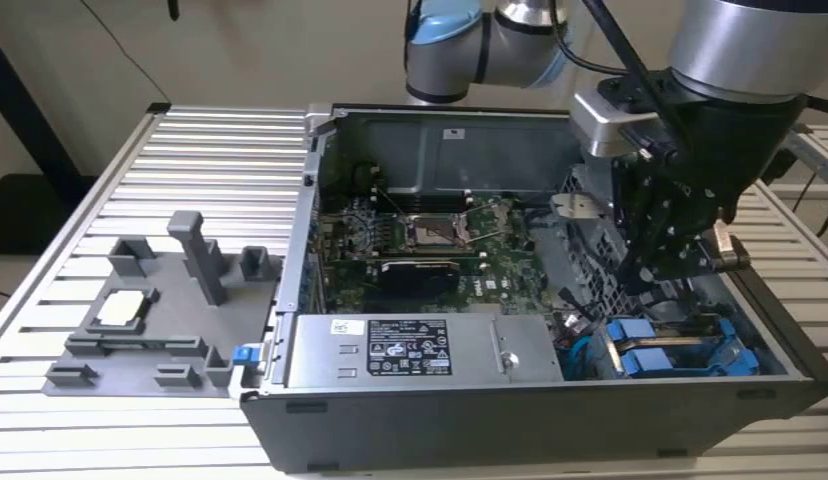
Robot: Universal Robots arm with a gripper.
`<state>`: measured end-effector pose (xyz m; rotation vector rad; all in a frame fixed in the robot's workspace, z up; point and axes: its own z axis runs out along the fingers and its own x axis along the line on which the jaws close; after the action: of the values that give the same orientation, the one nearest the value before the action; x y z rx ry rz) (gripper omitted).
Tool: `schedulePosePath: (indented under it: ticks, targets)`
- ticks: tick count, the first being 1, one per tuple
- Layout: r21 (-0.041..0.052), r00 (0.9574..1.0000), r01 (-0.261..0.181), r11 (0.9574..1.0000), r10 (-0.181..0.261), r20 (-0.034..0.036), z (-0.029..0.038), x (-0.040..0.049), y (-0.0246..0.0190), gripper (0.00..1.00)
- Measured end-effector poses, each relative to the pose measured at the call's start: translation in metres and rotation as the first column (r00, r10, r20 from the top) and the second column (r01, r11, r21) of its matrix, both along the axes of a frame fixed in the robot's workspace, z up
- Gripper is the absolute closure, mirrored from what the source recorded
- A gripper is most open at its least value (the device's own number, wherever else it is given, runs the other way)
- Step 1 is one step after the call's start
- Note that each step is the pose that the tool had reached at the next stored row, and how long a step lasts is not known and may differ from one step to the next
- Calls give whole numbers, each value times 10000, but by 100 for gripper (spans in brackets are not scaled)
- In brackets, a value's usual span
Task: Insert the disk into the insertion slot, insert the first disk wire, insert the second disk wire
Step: 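Insert the first disk wire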
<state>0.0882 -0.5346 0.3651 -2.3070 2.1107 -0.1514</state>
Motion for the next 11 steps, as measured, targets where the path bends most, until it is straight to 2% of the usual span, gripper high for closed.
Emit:
schedulePosePath:
  ticks: [6, 11]
  targets:
    - [77, 9999, 0, 10000, 1, -137, 0, 71, -129, 84]
    - [210, 9996, 3, 9998, 3, -274, 0, 147, -180, 84]
